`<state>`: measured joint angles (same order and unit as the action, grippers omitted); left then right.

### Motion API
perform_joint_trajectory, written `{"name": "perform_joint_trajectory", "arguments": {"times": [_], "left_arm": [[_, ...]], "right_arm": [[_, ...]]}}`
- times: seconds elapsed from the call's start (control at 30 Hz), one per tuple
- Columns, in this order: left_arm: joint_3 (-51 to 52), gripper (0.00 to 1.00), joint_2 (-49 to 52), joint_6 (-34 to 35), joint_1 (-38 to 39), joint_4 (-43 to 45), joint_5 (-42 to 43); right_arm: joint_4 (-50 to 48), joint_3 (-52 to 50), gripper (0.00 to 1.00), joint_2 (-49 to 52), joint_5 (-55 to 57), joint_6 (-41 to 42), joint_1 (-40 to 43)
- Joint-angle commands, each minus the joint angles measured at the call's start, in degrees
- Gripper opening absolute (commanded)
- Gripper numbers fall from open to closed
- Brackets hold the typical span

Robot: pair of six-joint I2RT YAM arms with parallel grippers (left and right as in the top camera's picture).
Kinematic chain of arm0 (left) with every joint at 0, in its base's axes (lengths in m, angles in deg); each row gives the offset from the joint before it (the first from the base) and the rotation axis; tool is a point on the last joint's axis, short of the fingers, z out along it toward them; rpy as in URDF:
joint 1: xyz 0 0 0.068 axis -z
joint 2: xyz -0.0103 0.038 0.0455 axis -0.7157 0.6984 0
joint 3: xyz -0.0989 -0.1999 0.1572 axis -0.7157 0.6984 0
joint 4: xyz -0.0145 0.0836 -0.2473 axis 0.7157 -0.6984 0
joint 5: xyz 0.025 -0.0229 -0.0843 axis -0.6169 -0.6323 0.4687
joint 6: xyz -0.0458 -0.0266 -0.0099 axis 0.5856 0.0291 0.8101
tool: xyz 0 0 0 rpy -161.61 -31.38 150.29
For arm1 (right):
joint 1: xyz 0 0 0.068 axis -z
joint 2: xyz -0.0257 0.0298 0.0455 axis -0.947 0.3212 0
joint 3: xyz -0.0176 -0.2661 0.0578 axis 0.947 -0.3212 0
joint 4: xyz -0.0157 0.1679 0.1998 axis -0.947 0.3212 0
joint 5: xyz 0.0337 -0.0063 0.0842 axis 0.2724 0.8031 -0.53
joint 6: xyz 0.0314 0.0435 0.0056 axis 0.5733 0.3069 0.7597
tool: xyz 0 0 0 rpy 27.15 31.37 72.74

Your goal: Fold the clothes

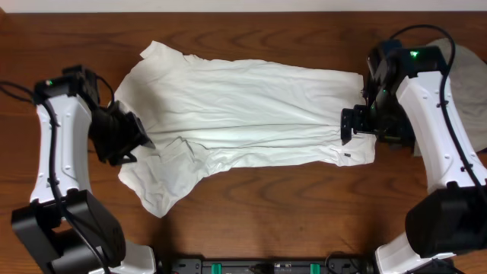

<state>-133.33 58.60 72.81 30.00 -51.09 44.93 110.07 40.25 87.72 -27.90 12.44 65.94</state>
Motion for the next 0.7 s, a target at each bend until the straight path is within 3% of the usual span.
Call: {"name": "perform_joint_trajectory", "arguments": {"times": [0.0,0.23,0.43,0.67], "left_arm": [[5.5,0.54,-1.9,-1.0,0.0,2.5,0.5],[13.2,0.57,-1.9,-0.8,0.0,8.2,0.5],[14.5,0.65,-1.9,-0.2,0.0,10.6,0.4],[15.0,0.65,-1.6,3.3,0.0,11.5,0.9]], "right_arm": [[-2.4,-2.6,0.99,-0.7,0.2,0.9,-0.3],[-7.7,-6.3,0.99,-0.7,0.2,0.9,-0.3],[-11.0,-8.9,0.99,-0.7,0.0,0.9,-0.3],[-14.1,-12.5,0.99,-0.7,-0.5,0.9,-0.3]]}}
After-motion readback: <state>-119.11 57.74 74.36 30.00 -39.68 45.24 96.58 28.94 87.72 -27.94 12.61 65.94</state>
